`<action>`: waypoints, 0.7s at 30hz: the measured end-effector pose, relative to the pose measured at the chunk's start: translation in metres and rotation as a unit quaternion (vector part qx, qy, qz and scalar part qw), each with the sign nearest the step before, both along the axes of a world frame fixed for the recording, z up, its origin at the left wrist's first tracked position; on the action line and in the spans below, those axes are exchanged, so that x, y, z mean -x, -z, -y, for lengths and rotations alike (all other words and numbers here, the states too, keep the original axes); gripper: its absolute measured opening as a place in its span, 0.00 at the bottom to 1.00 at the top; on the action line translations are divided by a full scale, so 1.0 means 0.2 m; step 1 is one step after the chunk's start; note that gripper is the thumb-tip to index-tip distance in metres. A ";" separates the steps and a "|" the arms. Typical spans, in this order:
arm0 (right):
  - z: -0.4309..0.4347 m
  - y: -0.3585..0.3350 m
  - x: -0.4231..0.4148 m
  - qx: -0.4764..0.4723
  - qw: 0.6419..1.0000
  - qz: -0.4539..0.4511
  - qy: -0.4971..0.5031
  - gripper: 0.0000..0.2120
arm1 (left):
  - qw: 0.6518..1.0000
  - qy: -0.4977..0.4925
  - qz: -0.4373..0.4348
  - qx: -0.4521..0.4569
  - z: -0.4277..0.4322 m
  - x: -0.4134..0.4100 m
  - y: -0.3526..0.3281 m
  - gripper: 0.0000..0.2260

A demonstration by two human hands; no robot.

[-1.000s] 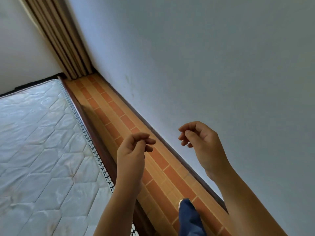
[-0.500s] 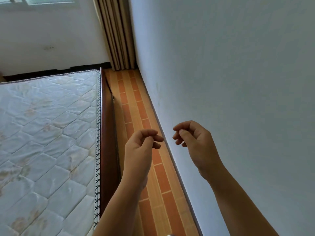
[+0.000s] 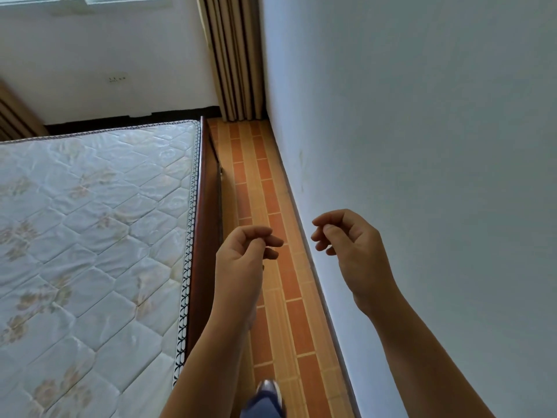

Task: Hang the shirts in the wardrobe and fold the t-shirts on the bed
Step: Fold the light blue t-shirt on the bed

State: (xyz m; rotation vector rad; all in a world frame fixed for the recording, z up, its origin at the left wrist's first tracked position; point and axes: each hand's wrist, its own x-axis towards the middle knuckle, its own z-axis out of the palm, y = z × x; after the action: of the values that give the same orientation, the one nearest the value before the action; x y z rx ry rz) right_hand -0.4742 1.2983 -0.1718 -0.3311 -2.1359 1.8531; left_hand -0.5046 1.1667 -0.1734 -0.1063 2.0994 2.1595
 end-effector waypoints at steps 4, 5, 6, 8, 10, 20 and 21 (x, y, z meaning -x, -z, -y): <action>0.05 0.04 0.27 0.008 1.000 -0.004 -0.009 0.13 | 0.999 -0.036 0.011 -0.003 0.08 0.24 0.06 0.13; 0.07 0.05 0.36 0.007 1.000 -0.006 -0.013 0.13 | 0.999 -0.047 0.011 -0.007 0.09 0.33 0.07 0.13; 0.08 0.06 0.46 0.004 1.000 -0.007 -0.018 0.14 | 0.998 -0.056 0.011 -0.013 0.10 0.43 0.08 0.13; 0.10 0.07 0.68 -0.004 1.000 -0.012 -0.021 0.14 | 0.998 -0.063 0.007 -0.019 0.12 0.65 0.10 0.13; 0.12 0.07 0.92 -0.010 1.000 -0.018 -0.021 0.14 | 0.998 -0.063 -0.001 -0.023 0.13 0.89 0.10 0.13; 0.24 0.00 2.07 -0.009 0.999 -0.019 -0.044 0.14 | 0.996 -0.089 -0.008 -0.026 0.24 1.99 0.03 0.13; 0.24 0.01 2.15 -0.007 0.999 -0.015 -0.041 0.14 | 0.996 -0.082 0.001 -0.026 0.23 2.06 0.04 0.13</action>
State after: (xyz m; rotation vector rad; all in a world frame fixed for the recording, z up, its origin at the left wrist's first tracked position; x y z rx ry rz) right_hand -0.9032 1.2512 -0.1746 -0.2152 -2.1711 1.8749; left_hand -0.9167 1.1207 -0.1808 -0.2860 2.0999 2.3001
